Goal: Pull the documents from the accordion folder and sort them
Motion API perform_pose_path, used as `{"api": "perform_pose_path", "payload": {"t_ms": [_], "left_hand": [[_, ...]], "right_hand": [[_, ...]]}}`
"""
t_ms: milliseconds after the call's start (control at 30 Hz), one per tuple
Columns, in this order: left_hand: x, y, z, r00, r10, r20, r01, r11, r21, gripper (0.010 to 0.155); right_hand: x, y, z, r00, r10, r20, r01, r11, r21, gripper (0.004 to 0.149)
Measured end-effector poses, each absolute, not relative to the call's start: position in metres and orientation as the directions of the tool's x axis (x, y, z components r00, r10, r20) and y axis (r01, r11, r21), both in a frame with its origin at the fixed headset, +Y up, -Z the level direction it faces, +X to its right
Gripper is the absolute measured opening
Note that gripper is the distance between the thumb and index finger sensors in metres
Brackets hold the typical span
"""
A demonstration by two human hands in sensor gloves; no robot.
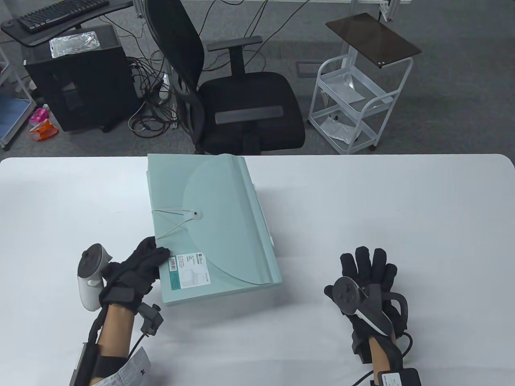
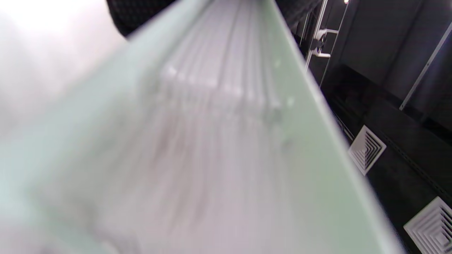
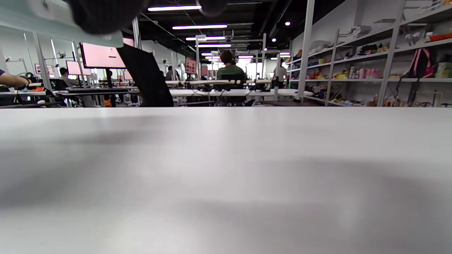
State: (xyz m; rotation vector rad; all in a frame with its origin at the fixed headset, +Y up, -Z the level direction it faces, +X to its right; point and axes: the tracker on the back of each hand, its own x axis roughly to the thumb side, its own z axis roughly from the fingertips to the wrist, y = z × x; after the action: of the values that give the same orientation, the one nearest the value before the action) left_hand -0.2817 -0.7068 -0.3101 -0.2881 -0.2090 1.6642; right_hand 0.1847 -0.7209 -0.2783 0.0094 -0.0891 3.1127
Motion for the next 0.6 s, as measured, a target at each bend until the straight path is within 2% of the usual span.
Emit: {"api": "perform_pose_path", "payload": {"t_ms": [133,267,600], "left_hand": [[-0.251,-0.710,-0.306,-0.034,0.997,-0.073,-0.923,-0.059,-0.380,0.060],[-0.229,-0.724,-0.306,0.062,0.993,-0.105,-0.897,0.010,-0.441,0.059],[-0.204,-0.757,-0.303,0.189,0.964,-0.187,-0.849,0.065,-0.524,0.060]], "right_hand": [[0.191,-0.725,-0.281,-0.999,0.036,-0.022,-0.036,-0.999,-0.039,0.086],[0.197,-0.729,-0.284,-0.997,0.042,-0.057,-0.041,-0.999,-0.017,0.088],[0.198,-0.729,-0.285,-0.997,0.031,-0.067,-0.029,-0.999,-0.026,0.087]]}}
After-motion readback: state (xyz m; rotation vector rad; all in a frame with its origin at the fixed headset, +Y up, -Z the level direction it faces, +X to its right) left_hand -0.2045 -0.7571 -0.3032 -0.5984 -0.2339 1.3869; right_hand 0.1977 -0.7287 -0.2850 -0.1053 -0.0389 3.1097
